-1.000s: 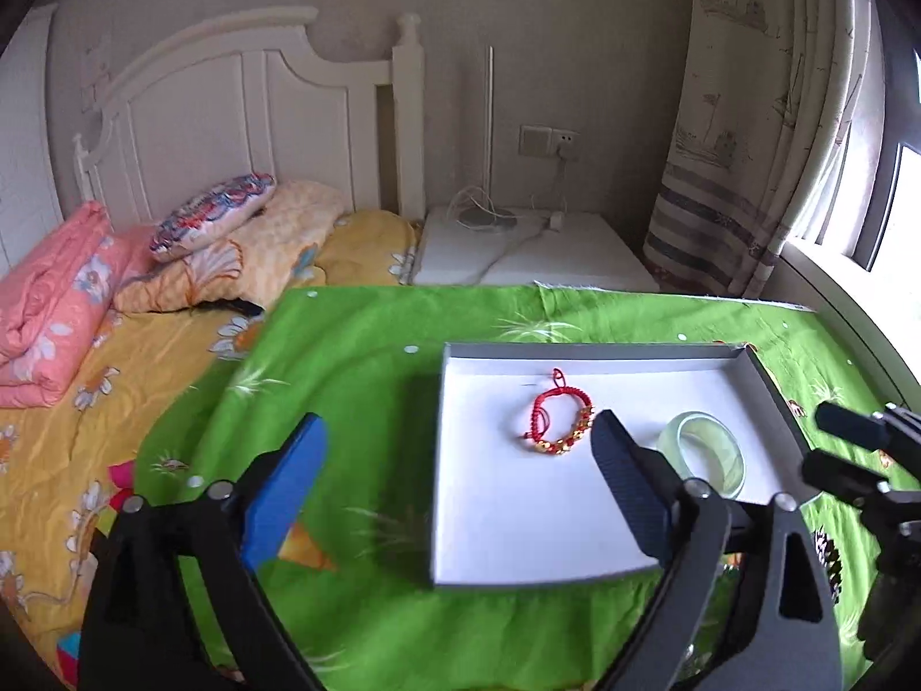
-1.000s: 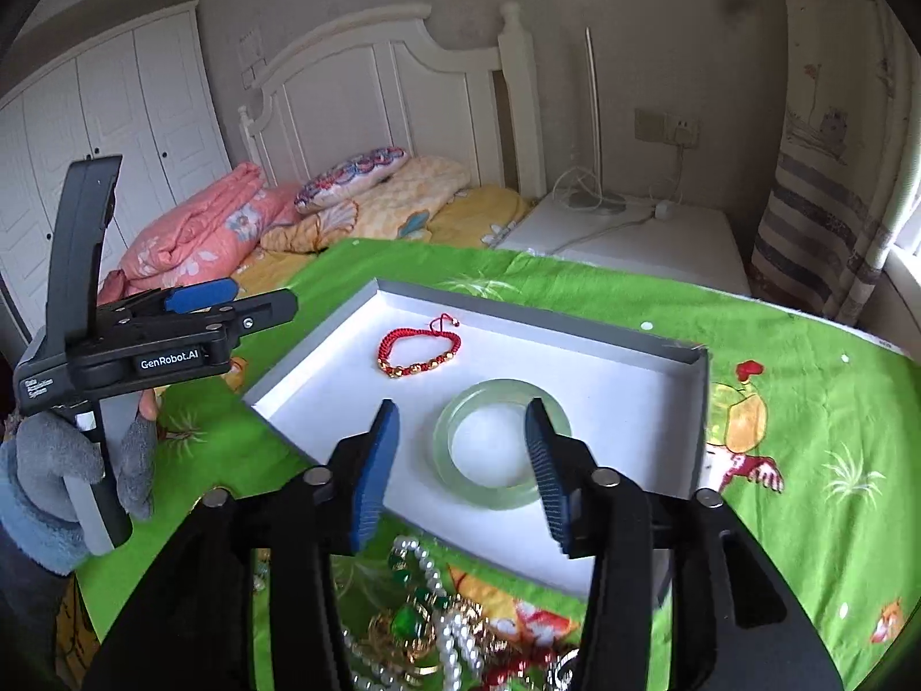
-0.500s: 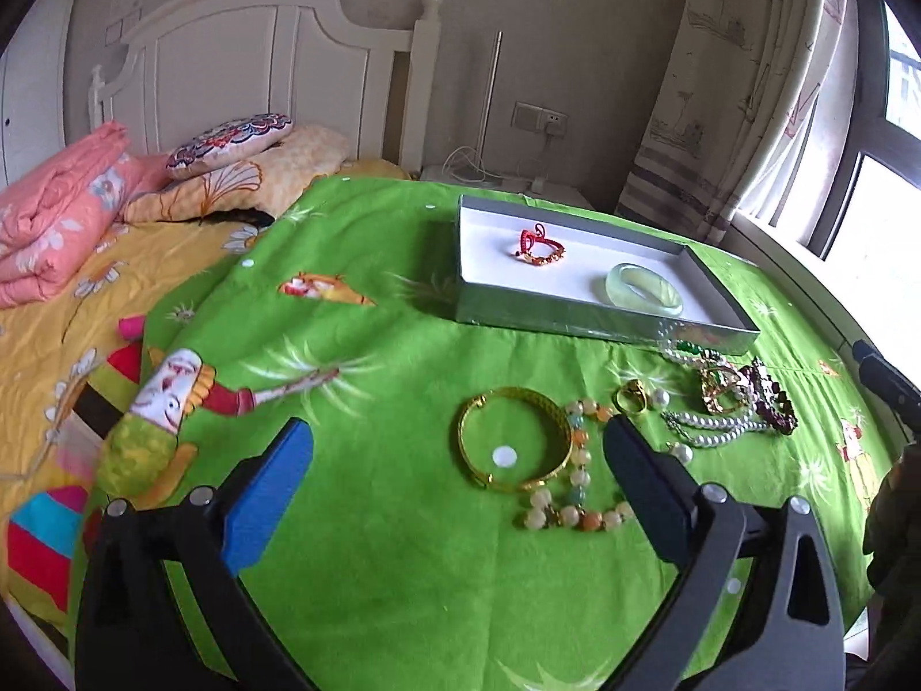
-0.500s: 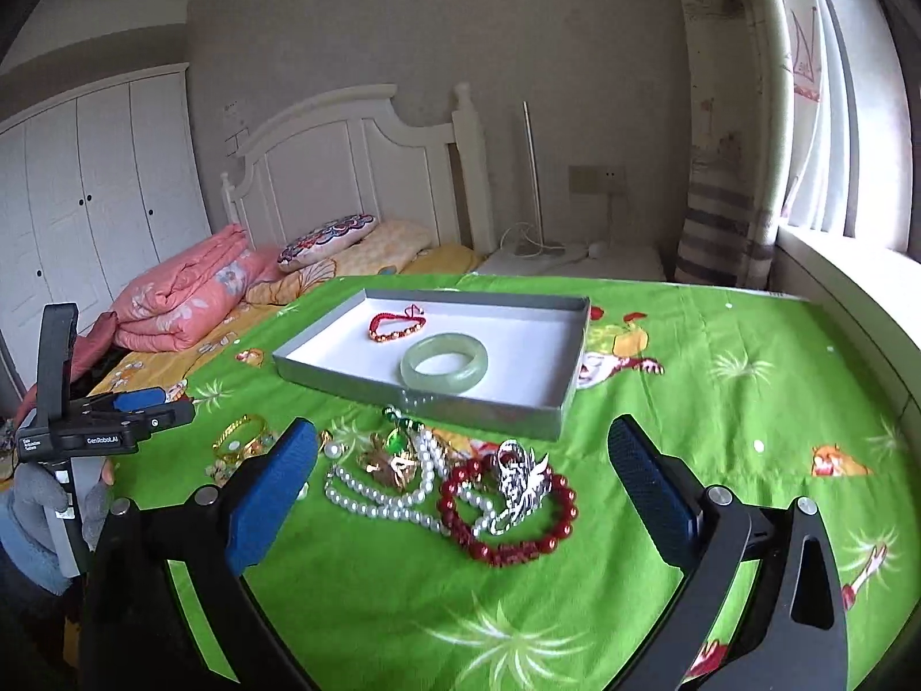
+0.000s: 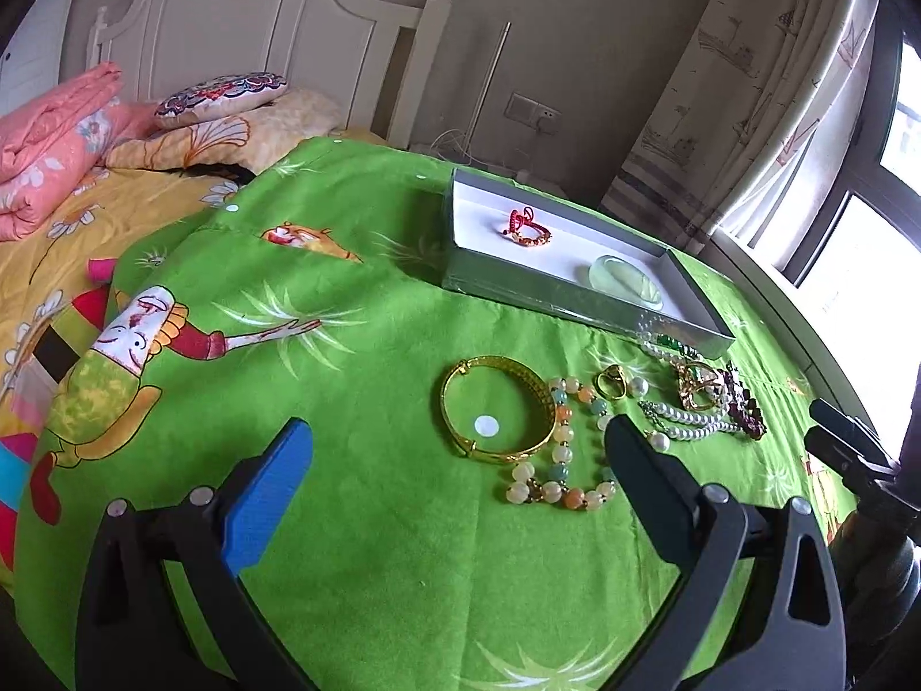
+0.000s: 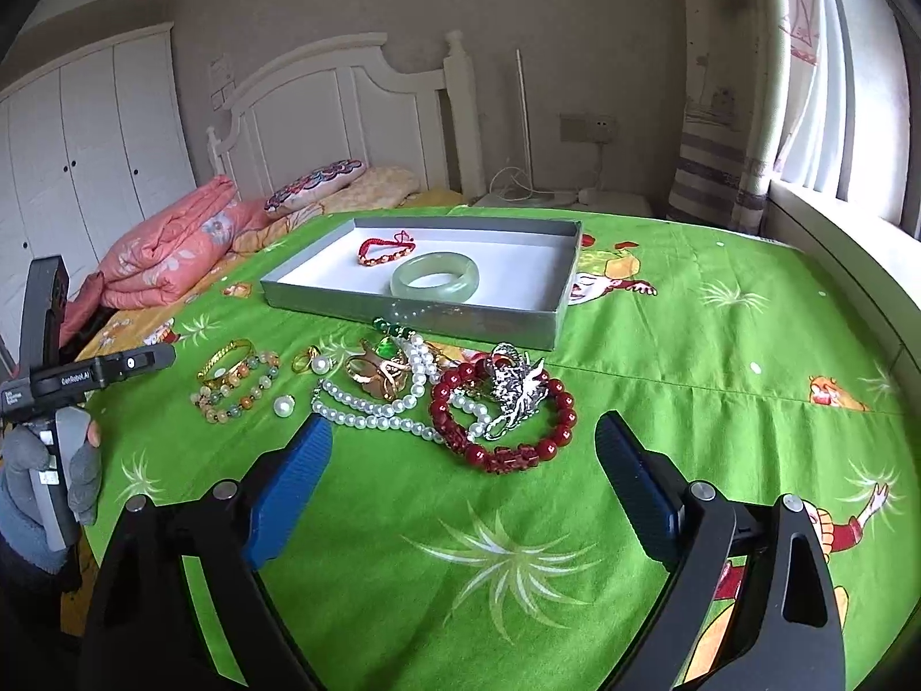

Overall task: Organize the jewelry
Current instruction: 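Withdraw both tools from the box back over the jewelry, then grasp a gold ring with the right tool while the left tool grasps the silver brooch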

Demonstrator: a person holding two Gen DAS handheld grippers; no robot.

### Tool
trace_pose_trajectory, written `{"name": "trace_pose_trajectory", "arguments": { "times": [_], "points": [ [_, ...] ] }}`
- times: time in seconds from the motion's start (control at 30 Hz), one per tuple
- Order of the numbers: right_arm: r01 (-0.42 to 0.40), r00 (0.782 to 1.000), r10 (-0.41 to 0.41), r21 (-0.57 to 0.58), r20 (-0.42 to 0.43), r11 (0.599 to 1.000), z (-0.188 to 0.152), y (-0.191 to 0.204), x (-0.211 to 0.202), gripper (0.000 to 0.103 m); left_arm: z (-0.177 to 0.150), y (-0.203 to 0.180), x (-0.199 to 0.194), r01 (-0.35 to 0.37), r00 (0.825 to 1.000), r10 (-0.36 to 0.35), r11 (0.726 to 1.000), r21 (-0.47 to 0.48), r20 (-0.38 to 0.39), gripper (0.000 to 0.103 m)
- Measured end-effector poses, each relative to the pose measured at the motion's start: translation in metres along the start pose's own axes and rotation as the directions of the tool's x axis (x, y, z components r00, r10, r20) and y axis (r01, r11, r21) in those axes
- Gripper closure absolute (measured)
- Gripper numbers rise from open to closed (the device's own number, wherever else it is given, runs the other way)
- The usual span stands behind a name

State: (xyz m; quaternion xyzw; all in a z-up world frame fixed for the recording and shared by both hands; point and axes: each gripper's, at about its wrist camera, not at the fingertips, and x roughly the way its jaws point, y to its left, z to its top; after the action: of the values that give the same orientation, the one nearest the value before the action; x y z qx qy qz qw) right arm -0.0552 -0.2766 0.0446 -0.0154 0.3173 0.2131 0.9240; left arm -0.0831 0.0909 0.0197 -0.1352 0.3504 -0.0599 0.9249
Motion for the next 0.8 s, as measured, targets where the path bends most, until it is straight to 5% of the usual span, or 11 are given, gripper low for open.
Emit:
{"name": "trace_pose_trajectory", "arguments": {
  "times": [0.1,0.23,0.37,0.67,0.8],
  "points": [
    [0.023,0.999,-0.028,-0.143,-0.029,0.989,0.011,0.024,0.013,0.020,0.000,-0.002,0.003,0.007,1.000,-0.007,1.000,0.009,-0.020,0.003],
    [-0.092,0.992,0.057,-0.349,-0.109,0.933,0.027,0.049,0.044,0.057,0.000,-0.001,0.003,0.017,1.000,-0.017,1.000,0.002,-0.020,0.003],
    [-0.158,0.976,0.062,-0.477,-0.209,0.865,0.031,0.056,0.073,0.063,0.000,-0.002,0.003,0.023,1.000,-0.023,1.000,0.008,-0.019,0.003],
    [-0.281,0.951,0.148,-0.555,-0.273,0.783,0.032,0.062,0.094,0.081,0.000,-0.002,0.005,0.029,0.999,-0.029,1.000,0.005,-0.035,0.003],
    [-0.280,0.955,0.187,-0.499,-0.230,0.820,0.035,0.061,0.091,0.090,0.000,-0.001,0.006,0.026,0.999,-0.027,1.000,-0.003,-0.041,0.003]
  ]
}}
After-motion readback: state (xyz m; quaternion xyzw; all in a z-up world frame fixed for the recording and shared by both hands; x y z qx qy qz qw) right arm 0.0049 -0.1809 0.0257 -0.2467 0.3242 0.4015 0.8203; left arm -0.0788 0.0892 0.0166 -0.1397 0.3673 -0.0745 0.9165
